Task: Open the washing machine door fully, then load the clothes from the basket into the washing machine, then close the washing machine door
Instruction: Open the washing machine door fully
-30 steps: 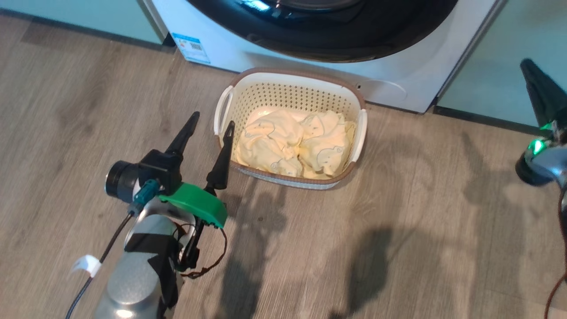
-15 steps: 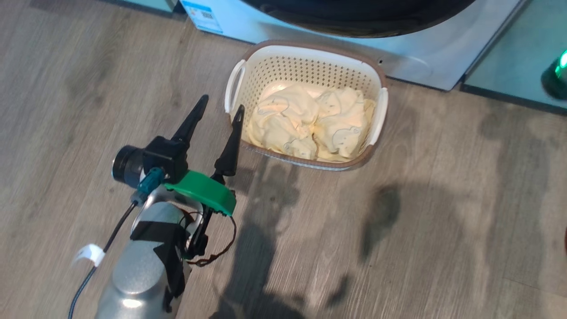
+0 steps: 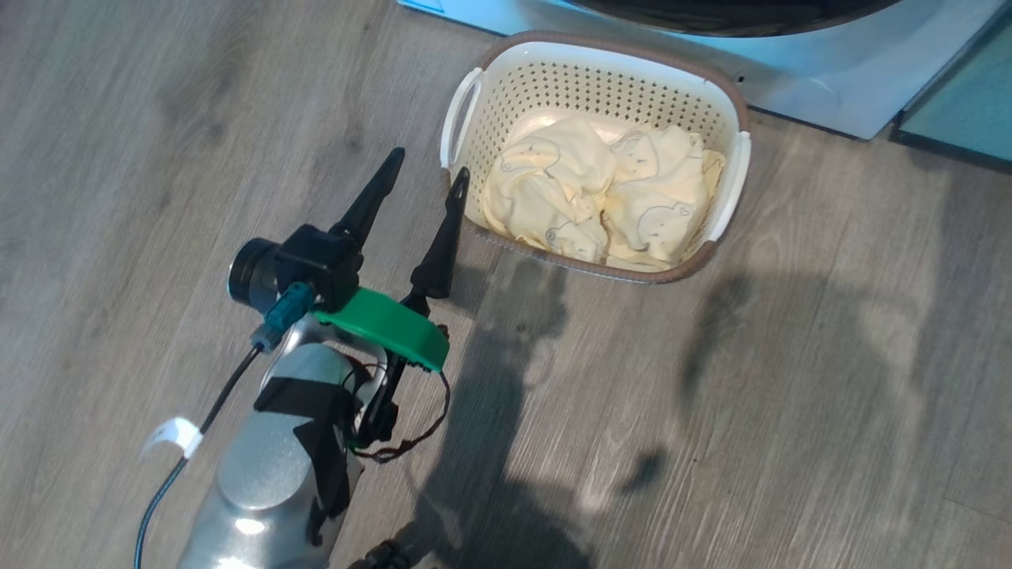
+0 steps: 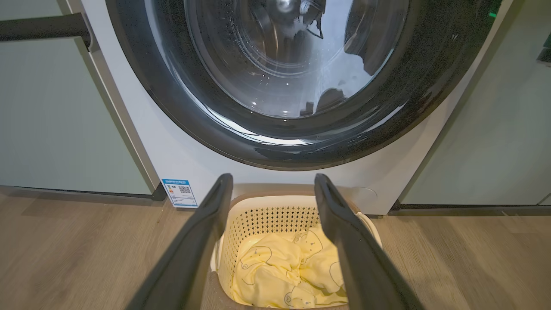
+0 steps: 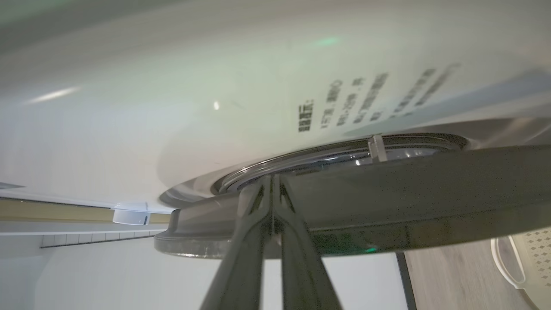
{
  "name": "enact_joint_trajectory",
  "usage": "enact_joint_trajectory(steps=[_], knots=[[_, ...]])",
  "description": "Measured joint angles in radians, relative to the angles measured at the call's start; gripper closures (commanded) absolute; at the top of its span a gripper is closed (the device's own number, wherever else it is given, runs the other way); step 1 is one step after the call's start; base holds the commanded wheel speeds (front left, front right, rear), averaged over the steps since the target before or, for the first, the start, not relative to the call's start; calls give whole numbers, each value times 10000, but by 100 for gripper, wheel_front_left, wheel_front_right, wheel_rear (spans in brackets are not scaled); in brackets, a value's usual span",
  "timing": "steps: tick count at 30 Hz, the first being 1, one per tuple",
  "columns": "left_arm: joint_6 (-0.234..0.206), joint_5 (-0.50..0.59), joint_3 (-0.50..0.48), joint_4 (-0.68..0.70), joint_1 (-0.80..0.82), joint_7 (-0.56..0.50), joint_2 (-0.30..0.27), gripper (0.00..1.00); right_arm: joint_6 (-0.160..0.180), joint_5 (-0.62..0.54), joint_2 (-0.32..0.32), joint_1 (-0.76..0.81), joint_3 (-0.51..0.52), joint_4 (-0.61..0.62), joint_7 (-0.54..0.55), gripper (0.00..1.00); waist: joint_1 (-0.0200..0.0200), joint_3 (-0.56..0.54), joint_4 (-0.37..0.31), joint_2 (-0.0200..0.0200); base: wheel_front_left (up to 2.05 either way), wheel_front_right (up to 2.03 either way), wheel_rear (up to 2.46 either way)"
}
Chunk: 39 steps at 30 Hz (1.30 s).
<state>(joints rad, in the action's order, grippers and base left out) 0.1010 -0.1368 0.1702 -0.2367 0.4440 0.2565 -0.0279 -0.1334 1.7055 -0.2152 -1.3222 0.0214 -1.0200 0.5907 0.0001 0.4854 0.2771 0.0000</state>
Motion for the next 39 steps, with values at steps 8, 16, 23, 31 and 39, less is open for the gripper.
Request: enact_joint_trajectory(steps=[8, 16, 23, 31, 39], knots=[[-163, -176, 228, 79, 138, 0, 8, 0, 0, -234, -25, -829, -274, -721, -104, 100, 0, 241, 238, 0, 0, 0, 0], [-261, -290, 272, 81, 141, 0, 15, 0, 0, -449, -58, -1066, -481, -1108, -98, 100, 0, 302, 351, 0, 0, 0, 0], [-314, -322, 276, 84, 142, 0, 15, 0, 0, -573, -75, -1197, -593, -1290, 117, 100, -1, 297, 351, 0, 0, 0, 0], [-336, -320, 272, 86, 144, 0, 17, 0, 0, -644, -79, -1127, -704, -1028, 533, 100, 0, 241, 260, 0, 0, 0, 0], [-334, -301, 247, 88, 145, 0, 17, 0, 0, -598, 10, -519, -765, -353, 1049, 100, -2, 176, 106, 0, 0, 0, 0]])
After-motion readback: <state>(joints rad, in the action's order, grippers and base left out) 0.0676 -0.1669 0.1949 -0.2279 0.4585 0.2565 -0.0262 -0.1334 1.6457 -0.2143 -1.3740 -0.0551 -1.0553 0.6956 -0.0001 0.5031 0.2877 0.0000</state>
